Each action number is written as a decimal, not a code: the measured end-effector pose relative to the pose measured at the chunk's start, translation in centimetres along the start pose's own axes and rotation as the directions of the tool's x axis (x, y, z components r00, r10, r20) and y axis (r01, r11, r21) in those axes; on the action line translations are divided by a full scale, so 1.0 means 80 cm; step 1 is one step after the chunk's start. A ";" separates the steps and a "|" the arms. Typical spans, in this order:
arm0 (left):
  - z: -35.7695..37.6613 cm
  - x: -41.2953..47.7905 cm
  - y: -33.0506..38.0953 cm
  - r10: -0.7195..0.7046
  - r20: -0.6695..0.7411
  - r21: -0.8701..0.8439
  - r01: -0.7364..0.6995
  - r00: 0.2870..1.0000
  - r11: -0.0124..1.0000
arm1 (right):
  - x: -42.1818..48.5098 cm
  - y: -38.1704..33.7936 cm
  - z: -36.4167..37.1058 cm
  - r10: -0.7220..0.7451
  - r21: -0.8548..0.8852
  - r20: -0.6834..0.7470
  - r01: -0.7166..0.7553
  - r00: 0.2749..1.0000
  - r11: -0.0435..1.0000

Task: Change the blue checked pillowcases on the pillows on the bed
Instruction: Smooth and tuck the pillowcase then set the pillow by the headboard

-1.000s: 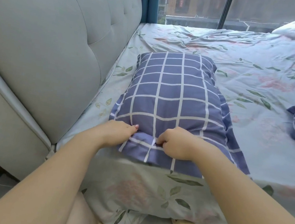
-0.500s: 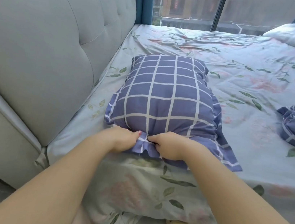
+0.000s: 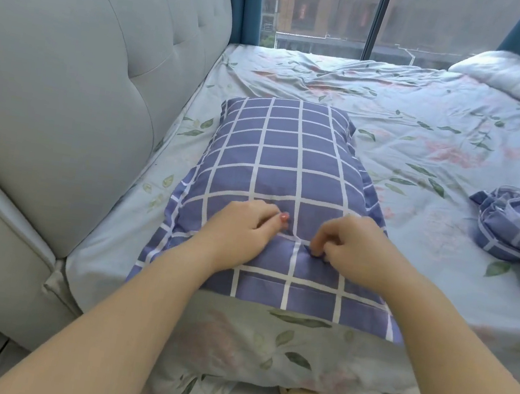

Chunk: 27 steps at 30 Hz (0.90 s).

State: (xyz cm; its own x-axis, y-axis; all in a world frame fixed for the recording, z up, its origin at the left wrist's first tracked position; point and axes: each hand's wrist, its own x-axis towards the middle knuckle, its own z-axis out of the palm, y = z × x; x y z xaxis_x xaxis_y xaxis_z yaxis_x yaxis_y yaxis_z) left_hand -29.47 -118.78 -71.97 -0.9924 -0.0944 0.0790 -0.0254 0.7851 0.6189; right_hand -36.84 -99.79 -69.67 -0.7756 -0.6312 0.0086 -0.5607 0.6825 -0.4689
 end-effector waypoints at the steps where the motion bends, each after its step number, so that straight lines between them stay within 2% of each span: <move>1: 0.004 0.002 0.005 -0.001 0.084 -0.015 0.002 0.996 1.000 | -0.003 0.005 -0.001 0.050 -0.025 0.056 -0.048 0.997 0.999; 3: 0.016 0.009 0.009 -0.054 0.217 0.096 0.034 0.975 0.995 | -0.003 0.012 0.004 0.102 -0.086 0.160 -0.089 0.982 0.992; 5: 0.028 0.019 0.011 -0.117 0.277 0.239 0.050 0.954 0.970 | 0.005 0.012 0.017 0.103 -0.194 0.260 -0.052 0.960 0.980; 9: 0.036 0.037 0.019 -0.195 0.278 0.343 0.092 0.941 0.935 | 0.020 0.007 0.031 0.117 -0.261 0.299 -0.037 0.947 0.965; 13: 0.048 0.036 0.027 -0.186 0.291 0.464 0.031 0.939 0.885 | 0.008 0.007 0.021 0.129 -0.273 0.404 -0.016 0.906 0.962; 16: 0.063 0.034 0.024 -0.210 0.324 0.481 0.031 0.922 0.876 | 0.010 0.010 0.028 0.154 -0.373 0.470 0.038 0.869 0.927; 18: 0.063 0.041 0.018 -0.244 0.317 0.415 0.098 0.917 0.905 | 0.019 0.019 0.041 0.138 -0.409 0.416 0.049 0.899 0.911; 20: 0.057 0.044 0.020 -0.263 0.280 0.361 0.152 0.923 0.920 | 0.023 0.028 0.049 0.100 -0.381 0.332 0.037 0.938 0.924; 23: 0.055 0.040 0.030 -0.267 0.254 0.323 0.178 0.930 0.929 | 0.020 0.035 0.039 0.111 -0.297 0.335 -0.007 0.936 0.955; 27: 0.049 0.027 0.028 -0.206 0.296 0.383 0.082 0.933 0.920 | -0.002 0.042 0.014 0.164 0.063 0.300 -0.191 0.940 0.980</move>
State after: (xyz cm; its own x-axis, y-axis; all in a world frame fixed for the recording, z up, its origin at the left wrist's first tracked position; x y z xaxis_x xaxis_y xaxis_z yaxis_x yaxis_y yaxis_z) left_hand -32.18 -114.80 -73.50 -0.9562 -0.0684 -0.2847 -0.1504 0.9490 0.2770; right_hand -38.25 -97.84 -72.24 -0.7336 -0.5919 -0.3339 -0.3830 0.7659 -0.5164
